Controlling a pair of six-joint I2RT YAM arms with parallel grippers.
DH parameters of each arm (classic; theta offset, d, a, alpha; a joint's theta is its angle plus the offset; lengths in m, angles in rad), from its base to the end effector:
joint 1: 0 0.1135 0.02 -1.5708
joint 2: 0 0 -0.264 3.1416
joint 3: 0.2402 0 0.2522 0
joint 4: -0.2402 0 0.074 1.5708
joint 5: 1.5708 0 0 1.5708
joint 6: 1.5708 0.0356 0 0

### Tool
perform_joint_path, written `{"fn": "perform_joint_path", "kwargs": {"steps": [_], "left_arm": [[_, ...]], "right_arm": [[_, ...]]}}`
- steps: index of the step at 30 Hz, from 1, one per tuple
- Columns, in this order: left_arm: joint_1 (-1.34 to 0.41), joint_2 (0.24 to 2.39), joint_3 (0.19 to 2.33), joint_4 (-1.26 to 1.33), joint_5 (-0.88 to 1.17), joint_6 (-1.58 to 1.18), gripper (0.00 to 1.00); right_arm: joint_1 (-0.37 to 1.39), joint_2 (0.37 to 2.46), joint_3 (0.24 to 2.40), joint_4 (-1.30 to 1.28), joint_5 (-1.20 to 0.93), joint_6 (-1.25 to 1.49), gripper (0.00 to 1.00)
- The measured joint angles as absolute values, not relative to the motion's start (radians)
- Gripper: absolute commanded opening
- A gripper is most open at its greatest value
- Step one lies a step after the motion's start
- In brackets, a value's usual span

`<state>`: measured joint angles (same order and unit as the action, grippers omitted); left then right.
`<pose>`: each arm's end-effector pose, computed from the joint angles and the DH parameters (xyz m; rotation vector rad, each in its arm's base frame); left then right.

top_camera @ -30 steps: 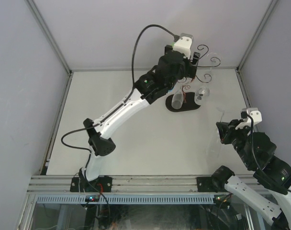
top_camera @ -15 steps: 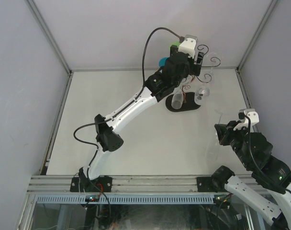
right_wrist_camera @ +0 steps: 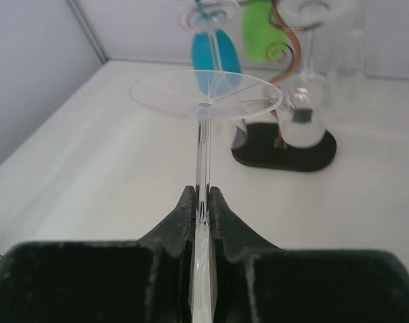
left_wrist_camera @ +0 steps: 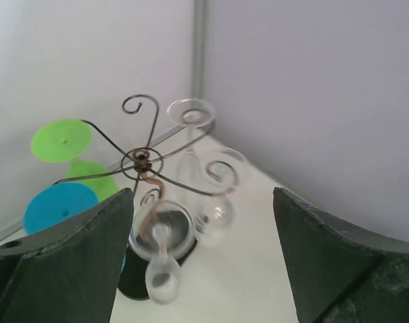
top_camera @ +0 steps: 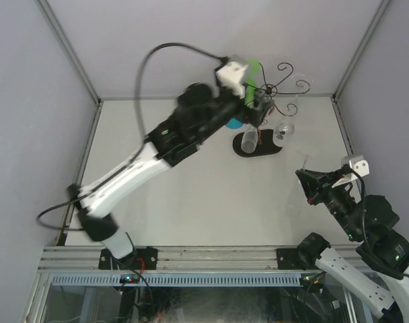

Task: Place the wine glass upside down on the wine glass rack
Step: Adjust the wine glass.

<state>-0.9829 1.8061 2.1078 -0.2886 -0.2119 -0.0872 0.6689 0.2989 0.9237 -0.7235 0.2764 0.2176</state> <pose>0.2316 -0.3340 0.5017 0.5338 1.5064 -0.6755 0.0366 0.0166 0.3725 -0.1687 1.6761 0.4393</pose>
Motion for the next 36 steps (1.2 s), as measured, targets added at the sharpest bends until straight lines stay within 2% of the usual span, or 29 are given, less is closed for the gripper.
{"fn": "perform_joint_path", "kwargs": {"steps": [6,14,18,23,32,36], "left_arm": [[-1.008,1.218,1.591,-0.108,-0.134,-0.082,0.87],[-0.999,0.807,1.177,-0.078,-0.116,-0.146,0.88],[-0.999,0.696,1.023,-0.092,-0.118,-0.260,0.88],[-0.999,0.576,0.889,-0.086,-0.156,-0.407,0.86],[-0.999,0.453,0.761,-0.009,-0.251,-0.575,0.85],[-0.999,0.458,0.740,-0.005,-0.256,-0.569,0.82]], "right_arm": [[0.669,0.327,0.912,-0.548,0.144,0.178,0.00],[0.691,0.490,0.768,-0.213,-0.094,0.107,0.00],[0.807,0.594,0.655,0.012,-0.129,0.020,0.00],[0.979,0.813,0.641,0.297,-0.133,-0.151,0.00],[1.003,1.159,0.642,0.825,-0.141,-0.233,0.00],[1.008,1.239,0.656,0.905,-0.135,-0.220,0.00]]}}
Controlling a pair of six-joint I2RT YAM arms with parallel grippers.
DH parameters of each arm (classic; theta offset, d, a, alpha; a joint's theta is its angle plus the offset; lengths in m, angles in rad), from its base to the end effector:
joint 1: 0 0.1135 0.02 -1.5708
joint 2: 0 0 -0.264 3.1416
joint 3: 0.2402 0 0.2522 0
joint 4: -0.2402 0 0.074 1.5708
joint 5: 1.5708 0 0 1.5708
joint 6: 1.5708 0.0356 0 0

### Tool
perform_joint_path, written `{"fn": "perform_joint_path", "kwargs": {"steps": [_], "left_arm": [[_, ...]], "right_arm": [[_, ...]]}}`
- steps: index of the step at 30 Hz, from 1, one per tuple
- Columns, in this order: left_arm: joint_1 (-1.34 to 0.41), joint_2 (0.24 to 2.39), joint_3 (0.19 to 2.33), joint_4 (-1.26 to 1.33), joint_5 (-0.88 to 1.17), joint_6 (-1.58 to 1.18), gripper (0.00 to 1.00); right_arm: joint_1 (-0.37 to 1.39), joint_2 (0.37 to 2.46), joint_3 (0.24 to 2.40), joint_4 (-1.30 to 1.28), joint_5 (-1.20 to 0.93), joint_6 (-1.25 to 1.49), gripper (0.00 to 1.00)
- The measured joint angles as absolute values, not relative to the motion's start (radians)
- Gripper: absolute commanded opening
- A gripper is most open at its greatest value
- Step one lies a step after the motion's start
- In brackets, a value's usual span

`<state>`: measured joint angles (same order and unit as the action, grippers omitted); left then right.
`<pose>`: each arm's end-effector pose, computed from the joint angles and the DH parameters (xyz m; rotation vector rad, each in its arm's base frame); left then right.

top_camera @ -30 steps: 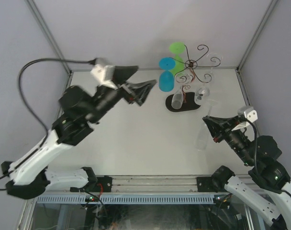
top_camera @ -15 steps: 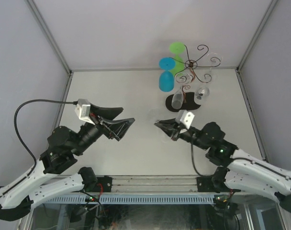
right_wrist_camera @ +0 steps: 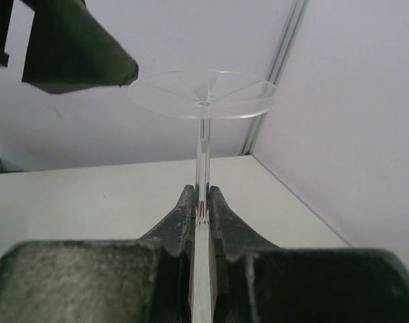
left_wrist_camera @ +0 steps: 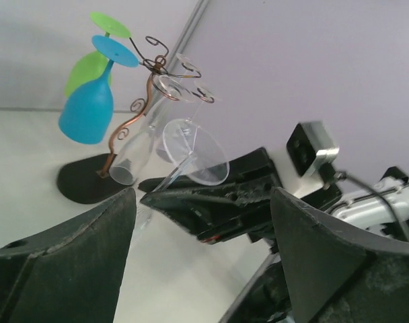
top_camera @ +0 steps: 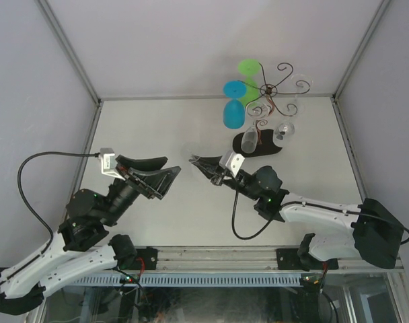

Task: Place the wine glass upside down on the wine glass rack
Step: Adjust the wine glass.

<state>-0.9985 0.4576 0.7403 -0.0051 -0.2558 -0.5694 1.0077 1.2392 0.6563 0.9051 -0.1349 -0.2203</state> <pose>0.0650 -0.0842 0.3858 0.0640 1.3953 -1.1626 0.1429 0.2353 0.3130 -0.8375 0.9793 0.7632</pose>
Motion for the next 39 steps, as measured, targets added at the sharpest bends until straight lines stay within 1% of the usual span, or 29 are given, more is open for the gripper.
{"fn": "perform_joint_path", "kwargs": {"steps": [5,10,19,24,27,31,35,37,39], "left_arm": [[-0.999,0.457,0.740,-0.011,-0.239,-0.400,0.80],[-0.999,0.454,0.735,-0.010,-0.223,-0.253,0.75],[-0.999,0.497,0.733,0.091,-0.171,-0.171,0.67],[-0.999,0.538,0.734,0.149,-0.129,-0.171,0.57],[-0.999,0.559,0.734,0.157,-0.117,-0.172,0.53],[-0.999,0.581,0.734,0.159,-0.108,-0.175,0.44],[-0.999,0.589,0.734,0.176,-0.102,-0.176,0.39],[-0.999,0.593,0.734,0.184,-0.097,-0.178,0.34],[-0.999,0.599,0.734,0.194,-0.093,-0.184,0.27]], "right_arm": [[1.009,1.237,0.765,0.797,-0.108,-0.133,0.00],[1.008,1.183,0.850,0.671,-0.115,-0.007,0.00],[1.024,1.171,0.884,0.500,-0.175,0.089,0.00],[1.037,1.171,0.886,0.467,-0.198,0.102,0.00],[1.041,1.171,0.888,0.458,-0.208,0.110,0.00],[1.047,1.171,0.897,0.449,-0.221,0.115,0.00],[1.056,1.171,0.907,0.445,-0.239,0.116,0.00],[1.064,1.170,0.908,0.444,-0.245,0.117,0.00],[1.069,1.170,0.908,0.444,-0.247,0.117,0.00]]}}
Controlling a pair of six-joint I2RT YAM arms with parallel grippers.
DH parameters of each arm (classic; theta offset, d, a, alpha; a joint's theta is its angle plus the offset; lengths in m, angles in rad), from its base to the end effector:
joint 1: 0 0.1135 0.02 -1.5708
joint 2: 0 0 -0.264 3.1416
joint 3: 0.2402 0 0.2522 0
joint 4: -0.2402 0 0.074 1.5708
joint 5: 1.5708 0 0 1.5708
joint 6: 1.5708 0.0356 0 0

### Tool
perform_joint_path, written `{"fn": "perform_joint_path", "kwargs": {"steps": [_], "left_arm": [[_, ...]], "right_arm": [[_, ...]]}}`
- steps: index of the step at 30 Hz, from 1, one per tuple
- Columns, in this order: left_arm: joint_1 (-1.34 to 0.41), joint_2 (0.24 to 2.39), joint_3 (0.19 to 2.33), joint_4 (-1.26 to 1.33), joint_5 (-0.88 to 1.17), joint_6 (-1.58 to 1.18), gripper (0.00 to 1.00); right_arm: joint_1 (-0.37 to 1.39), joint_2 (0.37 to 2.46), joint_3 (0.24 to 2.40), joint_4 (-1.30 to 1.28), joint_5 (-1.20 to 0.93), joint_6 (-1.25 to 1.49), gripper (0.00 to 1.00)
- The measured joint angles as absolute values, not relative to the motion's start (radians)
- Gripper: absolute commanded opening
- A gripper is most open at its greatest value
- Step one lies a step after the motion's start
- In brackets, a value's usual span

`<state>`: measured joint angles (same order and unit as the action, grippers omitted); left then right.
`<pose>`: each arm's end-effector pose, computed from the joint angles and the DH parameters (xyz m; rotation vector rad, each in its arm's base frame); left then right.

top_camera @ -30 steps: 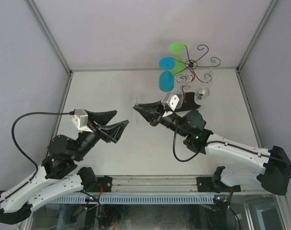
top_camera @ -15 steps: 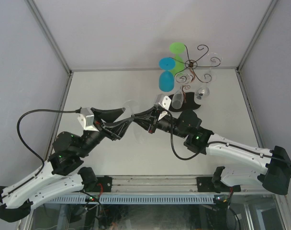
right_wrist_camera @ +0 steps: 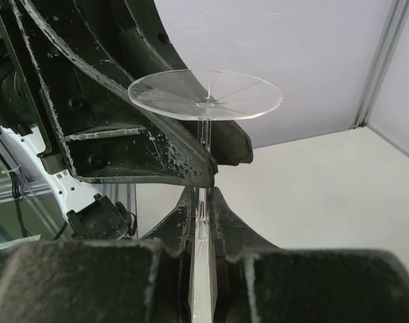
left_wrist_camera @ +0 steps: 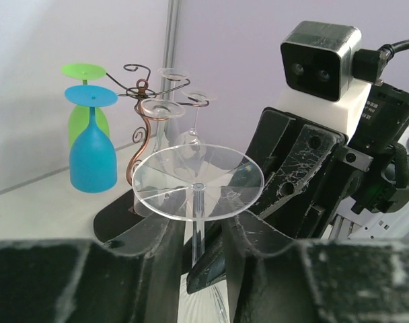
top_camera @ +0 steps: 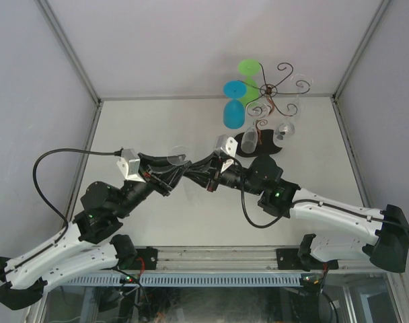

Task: Place the wine glass upside down on the wine glass rack
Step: Adjust the wine glass.

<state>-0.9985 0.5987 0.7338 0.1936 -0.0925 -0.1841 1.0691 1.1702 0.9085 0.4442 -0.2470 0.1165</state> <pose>0.0787 -0.1160 0.3901 0.4377 1.2271 -0.9630 0.1251 0.2461 0.3709 -0.8739 1.2130 1.1448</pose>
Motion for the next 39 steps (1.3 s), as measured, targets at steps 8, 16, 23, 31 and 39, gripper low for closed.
{"fn": "perform_joint_path", "kwargs": {"steps": [8,16,23,31,39], "left_arm": [[-0.996,0.608,0.734,0.200,-0.090,-0.194,0.00],[-0.996,0.599,0.734,0.187,-0.099,-0.199,0.00],[-0.997,0.558,0.740,0.083,-0.175,-0.176,0.00],[-0.997,0.501,0.764,-0.062,-0.305,-0.121,0.00],[-0.994,0.472,0.826,-0.206,-0.410,-0.092,0.00]], "right_arm": [[1.071,1.167,0.908,0.445,-0.246,0.120,0.01],[1.074,1.167,0.908,0.439,-0.237,0.120,0.20],[1.074,1.138,0.909,0.348,-0.185,0.097,0.47],[1.066,1.057,0.860,0.259,-0.113,0.064,0.50],[1.035,0.948,0.708,0.181,-0.027,0.059,0.50]]}}
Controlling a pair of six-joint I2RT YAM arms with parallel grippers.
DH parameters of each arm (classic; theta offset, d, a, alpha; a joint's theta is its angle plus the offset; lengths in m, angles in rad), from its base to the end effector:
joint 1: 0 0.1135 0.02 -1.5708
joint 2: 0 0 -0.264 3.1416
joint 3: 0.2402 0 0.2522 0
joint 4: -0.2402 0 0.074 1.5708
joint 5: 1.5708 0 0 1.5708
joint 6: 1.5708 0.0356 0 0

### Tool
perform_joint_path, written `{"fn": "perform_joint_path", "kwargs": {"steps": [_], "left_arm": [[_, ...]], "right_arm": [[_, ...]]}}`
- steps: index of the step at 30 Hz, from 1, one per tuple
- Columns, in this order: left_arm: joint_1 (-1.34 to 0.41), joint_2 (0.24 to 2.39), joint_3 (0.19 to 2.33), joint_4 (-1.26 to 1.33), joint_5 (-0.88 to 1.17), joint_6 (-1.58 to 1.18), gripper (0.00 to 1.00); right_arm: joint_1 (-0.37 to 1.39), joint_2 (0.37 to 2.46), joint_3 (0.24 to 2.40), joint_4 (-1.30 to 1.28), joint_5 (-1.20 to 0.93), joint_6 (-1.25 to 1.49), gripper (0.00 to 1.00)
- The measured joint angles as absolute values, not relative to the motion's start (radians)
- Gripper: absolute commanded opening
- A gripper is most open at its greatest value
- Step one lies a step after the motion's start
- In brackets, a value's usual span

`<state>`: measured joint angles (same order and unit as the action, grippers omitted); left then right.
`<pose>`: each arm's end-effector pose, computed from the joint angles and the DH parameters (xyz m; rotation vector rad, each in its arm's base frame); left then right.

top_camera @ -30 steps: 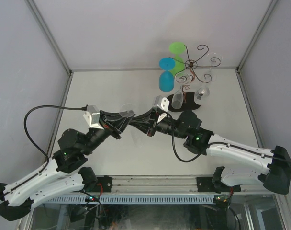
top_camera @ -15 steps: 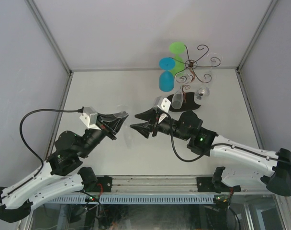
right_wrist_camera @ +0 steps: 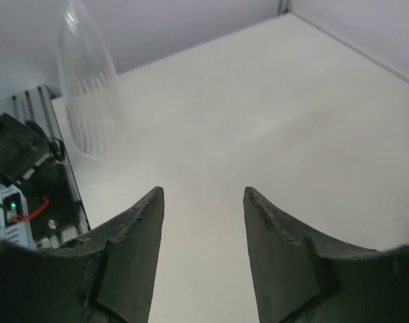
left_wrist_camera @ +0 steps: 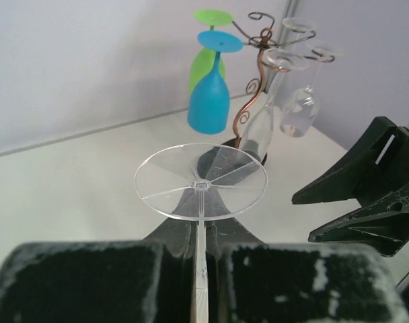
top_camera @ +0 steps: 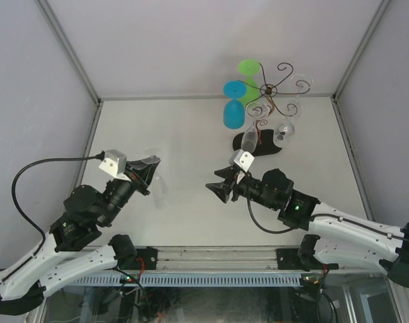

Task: Place the wine glass upside down on the wine glass rack
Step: Adjust the wine glass, then adjust the wine rack at the center of the board.

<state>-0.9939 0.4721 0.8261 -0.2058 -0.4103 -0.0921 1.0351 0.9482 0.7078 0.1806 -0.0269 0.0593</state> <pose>0.0661 -0.0755 0.3905 0.3106 1.4292 -0.5991 0.1154 0.1962 0.3214 -0.8164 1.4925 0.8532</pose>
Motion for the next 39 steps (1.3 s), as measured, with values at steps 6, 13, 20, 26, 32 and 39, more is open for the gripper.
{"fn": "perform_joint_path", "kwargs": {"steps": [6,13,20,26,32,39], "left_arm": [[-0.958,0.490,0.862,-0.316,-0.433,-0.094,0.00],[-0.817,0.577,0.881,-0.408,-0.337,-0.124,0.00],[-0.768,0.617,0.881,-0.440,-0.278,-0.140,0.00],[-0.762,0.613,0.881,-0.436,-0.272,-0.139,0.00],[-0.759,0.612,0.879,-0.435,-0.258,-0.139,0.00],[-0.757,0.607,0.877,-0.430,-0.251,-0.139,0.00]], "right_arm": [[1.010,0.892,0.606,0.134,0.027,0.065,0.50],[0.933,0.827,0.524,0.120,0.057,0.118,0.49],[0.761,0.699,0.361,0.169,0.059,0.229,0.48],[0.576,0.599,0.239,0.208,0.084,0.314,0.46],[0.400,0.643,0.145,0.377,0.104,0.372,0.44],[0.283,0.926,0.143,0.608,0.046,0.382,0.42]]}}
